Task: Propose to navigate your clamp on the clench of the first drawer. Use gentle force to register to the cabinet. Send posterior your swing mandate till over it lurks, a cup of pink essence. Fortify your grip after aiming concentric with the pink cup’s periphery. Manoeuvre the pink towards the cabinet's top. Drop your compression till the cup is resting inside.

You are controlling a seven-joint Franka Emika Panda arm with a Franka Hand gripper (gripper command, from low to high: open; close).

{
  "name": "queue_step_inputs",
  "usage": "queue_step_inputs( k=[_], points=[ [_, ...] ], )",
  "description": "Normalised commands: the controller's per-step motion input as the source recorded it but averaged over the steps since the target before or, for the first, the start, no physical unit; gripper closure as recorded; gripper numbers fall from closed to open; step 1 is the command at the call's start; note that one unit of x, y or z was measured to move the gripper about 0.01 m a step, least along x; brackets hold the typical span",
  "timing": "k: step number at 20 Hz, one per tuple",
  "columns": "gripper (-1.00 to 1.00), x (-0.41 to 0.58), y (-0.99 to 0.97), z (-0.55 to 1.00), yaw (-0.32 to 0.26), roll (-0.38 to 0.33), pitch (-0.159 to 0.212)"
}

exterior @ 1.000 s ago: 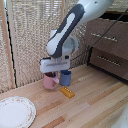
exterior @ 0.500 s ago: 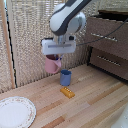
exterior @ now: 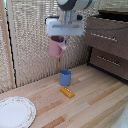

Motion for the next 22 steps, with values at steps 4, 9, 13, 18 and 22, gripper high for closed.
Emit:
queue_step_inputs(
  k=[4,9,13,18,22],
  points=[
    [1.00,0.187,-0.49,1.00,-0.199,0.004,0.049],
    [1.00,0.261,-0.36,1.00,-0.230,-0.002,0.063],
    [1.00,0.308,-0.27,0.99,-0.244,-0.027,0.062],
    [1.00,0.307,-0.22,0.97,-0.258,-0.041,0.065],
    [1.00,0.328,-0.23,0.98,-0.250,-0.043,0.065]
  ],
)
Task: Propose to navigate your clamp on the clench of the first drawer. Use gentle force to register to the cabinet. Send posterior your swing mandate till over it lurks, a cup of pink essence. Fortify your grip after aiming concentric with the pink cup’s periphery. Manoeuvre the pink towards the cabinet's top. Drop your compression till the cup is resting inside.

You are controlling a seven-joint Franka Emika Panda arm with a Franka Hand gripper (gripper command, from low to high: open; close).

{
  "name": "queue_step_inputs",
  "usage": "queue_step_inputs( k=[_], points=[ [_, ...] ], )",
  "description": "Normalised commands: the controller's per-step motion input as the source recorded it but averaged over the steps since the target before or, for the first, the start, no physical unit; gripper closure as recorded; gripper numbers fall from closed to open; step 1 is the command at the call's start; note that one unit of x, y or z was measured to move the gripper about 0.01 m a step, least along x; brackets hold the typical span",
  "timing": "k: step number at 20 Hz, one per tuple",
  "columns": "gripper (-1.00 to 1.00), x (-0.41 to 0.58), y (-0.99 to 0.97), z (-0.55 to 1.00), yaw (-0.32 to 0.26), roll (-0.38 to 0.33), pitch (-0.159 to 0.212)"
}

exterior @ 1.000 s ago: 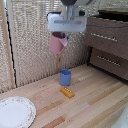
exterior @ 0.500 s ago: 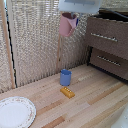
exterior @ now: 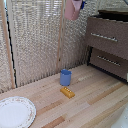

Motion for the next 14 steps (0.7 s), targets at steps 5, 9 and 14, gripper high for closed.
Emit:
queue_step_inputs(
  k=[5,9,14],
  points=[
    [1.00,0.449,-0.59,0.99,-0.149,-0.010,0.070],
    [1.00,0.285,-0.93,0.85,-0.071,0.001,0.097],
    [1.00,0.038,-0.99,0.58,-0.069,0.000,0.145]
  ],
)
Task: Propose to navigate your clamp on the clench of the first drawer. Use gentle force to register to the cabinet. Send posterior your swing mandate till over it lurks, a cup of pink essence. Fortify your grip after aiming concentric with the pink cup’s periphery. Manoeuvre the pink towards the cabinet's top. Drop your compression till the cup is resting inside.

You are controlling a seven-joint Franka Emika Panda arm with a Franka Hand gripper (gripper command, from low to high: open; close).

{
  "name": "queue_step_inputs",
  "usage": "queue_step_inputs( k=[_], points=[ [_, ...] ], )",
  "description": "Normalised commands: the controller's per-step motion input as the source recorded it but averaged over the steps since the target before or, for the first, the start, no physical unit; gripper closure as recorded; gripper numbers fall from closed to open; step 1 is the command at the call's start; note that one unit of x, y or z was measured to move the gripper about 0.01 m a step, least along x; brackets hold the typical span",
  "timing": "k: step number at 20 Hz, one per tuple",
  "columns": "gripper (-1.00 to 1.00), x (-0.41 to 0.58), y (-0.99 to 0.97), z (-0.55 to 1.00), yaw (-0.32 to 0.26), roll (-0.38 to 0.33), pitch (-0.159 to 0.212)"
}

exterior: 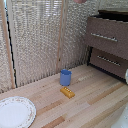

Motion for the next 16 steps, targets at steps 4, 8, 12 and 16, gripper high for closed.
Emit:
queue_step_inputs(
  k=[4,8,12,16],
  points=[
    [1.00,0.000,-0.95,0.43,-0.090,0.000,0.173],
    [1.00,-0.004,-0.96,0.18,-0.089,0.000,0.136],
    [1.00,-0.011,-1.00,0.10,-0.062,0.000,0.129],
    [1.00,0.058,-1.00,-0.04,-0.018,0.033,0.049]
  ],
)
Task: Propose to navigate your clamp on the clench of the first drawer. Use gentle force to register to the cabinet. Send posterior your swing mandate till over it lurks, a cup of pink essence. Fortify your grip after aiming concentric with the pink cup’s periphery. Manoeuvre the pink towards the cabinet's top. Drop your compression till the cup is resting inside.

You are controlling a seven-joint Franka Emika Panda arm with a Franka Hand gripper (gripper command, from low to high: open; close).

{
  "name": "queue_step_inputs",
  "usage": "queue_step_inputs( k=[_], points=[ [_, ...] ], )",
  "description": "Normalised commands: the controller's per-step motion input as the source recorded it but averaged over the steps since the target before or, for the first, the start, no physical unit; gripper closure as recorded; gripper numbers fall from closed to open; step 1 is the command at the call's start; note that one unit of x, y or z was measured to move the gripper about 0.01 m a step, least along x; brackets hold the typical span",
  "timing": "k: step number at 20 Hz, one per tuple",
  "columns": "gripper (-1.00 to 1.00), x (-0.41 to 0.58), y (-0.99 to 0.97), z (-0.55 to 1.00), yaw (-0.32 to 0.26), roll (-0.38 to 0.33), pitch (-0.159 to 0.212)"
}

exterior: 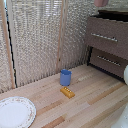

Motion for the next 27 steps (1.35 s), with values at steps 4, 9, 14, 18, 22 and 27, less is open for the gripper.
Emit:
queue_step_inputs(
  k=[4,9,14,18,22,27],
  points=[
    [1.00,0.142,-0.76,-0.08,0.057,0.060,0.000],
    [1.00,-0.039,-0.17,-0.14,0.016,-0.008,-0.003],
    [-1.00,-0.269,0.07,-0.23,-0.048,-0.085,0.005],
    [-1.00,-0.025,-0.17,0.15,-0.016,-0.147,0.078],
    [-1.00,0.016,-0.35,0.88,-0.013,-0.054,0.085],
    [-1.00,-0.013,-0.05,0.91,0.082,0.049,0.064]
  ],
)
